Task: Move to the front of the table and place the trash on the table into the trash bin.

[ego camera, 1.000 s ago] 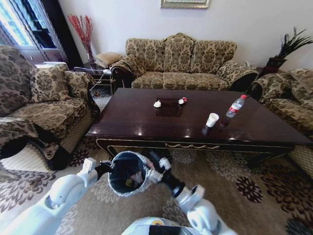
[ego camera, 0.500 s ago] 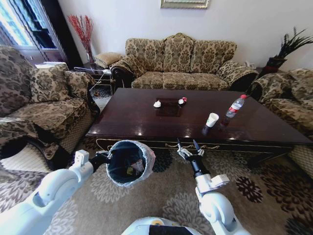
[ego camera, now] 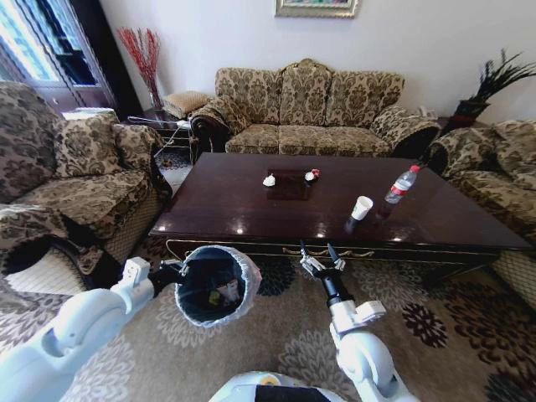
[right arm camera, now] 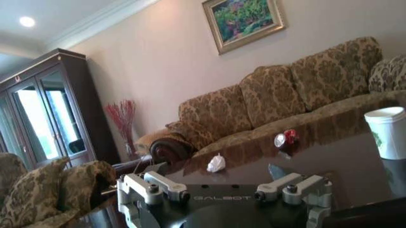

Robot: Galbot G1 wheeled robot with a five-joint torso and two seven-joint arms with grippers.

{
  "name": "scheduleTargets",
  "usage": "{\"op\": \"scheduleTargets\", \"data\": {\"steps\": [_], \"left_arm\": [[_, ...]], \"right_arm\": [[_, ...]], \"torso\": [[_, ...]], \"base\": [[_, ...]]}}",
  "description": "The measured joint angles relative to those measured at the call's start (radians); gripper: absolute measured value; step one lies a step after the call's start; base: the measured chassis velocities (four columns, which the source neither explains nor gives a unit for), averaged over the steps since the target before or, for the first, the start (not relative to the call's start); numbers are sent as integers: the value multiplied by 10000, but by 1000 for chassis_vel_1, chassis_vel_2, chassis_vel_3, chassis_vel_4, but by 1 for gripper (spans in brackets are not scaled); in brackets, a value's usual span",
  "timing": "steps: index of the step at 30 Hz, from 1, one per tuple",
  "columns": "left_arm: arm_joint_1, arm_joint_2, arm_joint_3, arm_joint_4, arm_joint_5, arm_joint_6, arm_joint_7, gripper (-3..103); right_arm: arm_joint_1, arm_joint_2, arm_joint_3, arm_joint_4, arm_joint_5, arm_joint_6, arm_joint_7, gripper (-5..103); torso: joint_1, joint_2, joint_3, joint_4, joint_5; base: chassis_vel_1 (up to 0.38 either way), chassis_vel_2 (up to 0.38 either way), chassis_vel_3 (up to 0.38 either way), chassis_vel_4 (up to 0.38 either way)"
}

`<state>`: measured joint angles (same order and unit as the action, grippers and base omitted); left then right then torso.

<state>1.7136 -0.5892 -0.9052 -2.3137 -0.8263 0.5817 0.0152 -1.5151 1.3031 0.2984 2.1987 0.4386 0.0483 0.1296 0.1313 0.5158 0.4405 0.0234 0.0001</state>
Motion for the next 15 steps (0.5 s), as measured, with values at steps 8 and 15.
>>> {"op": "scheduleTargets", "data": {"steps": [8,15], "left_arm": [[72,-466,202,-266,-60,-6,-139,0],[912,-1222,267,-632,822,-106,77,0]], "right_arm": [[-82,87,-25,-73,-398,66,101,100],[-185,522,-220,-66,-861,78,221,100]], "torso": [[128,336,202,-1,-3],[244,621,370,1,-1]], "base": [[0,0,0,0],[0,0,0,0]]}}
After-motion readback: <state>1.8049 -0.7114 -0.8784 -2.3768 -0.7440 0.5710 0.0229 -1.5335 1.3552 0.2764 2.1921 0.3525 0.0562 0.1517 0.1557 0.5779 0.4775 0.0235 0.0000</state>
